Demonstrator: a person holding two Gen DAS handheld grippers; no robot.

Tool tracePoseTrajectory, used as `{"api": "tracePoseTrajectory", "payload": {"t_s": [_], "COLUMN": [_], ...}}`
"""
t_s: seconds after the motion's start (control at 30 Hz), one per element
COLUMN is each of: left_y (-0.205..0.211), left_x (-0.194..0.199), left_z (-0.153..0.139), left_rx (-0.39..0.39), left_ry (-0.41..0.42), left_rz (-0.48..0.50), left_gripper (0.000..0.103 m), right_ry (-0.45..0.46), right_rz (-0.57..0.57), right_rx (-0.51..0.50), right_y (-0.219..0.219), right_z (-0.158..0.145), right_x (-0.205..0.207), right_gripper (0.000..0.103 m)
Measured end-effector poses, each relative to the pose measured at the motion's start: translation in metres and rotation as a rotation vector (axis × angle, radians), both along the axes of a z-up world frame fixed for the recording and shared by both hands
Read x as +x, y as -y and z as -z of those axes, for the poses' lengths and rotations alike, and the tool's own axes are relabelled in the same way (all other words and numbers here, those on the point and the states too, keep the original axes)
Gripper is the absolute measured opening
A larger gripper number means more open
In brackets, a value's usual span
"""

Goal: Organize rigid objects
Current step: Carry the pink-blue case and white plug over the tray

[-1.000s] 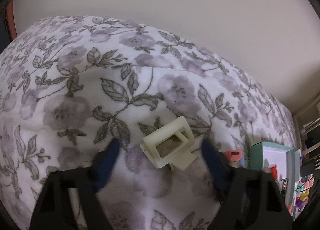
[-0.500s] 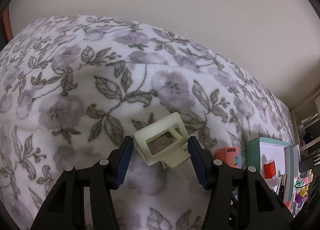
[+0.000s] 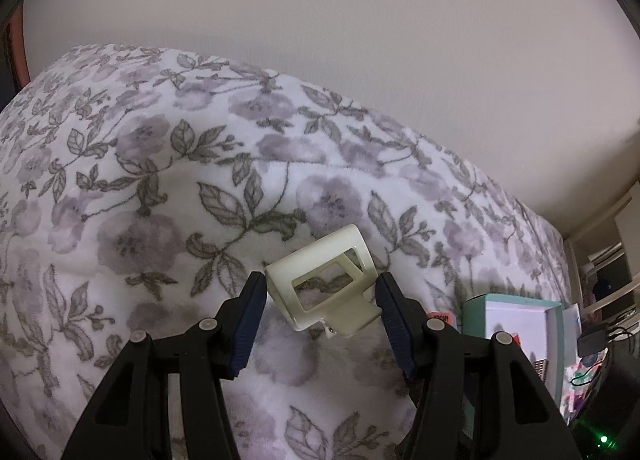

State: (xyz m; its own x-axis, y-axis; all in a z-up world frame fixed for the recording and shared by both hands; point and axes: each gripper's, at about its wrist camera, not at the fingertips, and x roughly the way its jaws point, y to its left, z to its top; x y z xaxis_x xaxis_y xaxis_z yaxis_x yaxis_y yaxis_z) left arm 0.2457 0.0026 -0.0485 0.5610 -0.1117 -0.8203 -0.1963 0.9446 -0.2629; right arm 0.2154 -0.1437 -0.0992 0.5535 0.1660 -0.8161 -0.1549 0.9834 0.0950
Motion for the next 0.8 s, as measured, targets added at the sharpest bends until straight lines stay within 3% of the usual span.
{"api": "tracePoseTrajectory", "payload": {"t_s": [0.33, 0.47, 0.8], "left_y": [0.014, 0.033, 0.072], "left_x": [-0.025, -0.04, -0.086], "left_z": [-0.038, -0.054, -0.086], "left_rx": [-0.041, -0.004, 0.018], "left_ry": [0.0, 0.012, 0.067], "left_rz": [-0.007, 0.029, 0.114], "left_gripper": [0.058, 0.058, 0.058], "right_ry": [0.019, 0.01, 0.044], "right_rz": [0.038, 0.075, 0.161], "right_rx": [0.001, 0.053, 0.062], "right_y": [0.021, 0.042, 0.086], "right_z": [-0.044, -0.066, -0.11], "right_x": [-0.027, -0.04, -0.085], "right_gripper": [0.045, 0.045, 0.045]}}
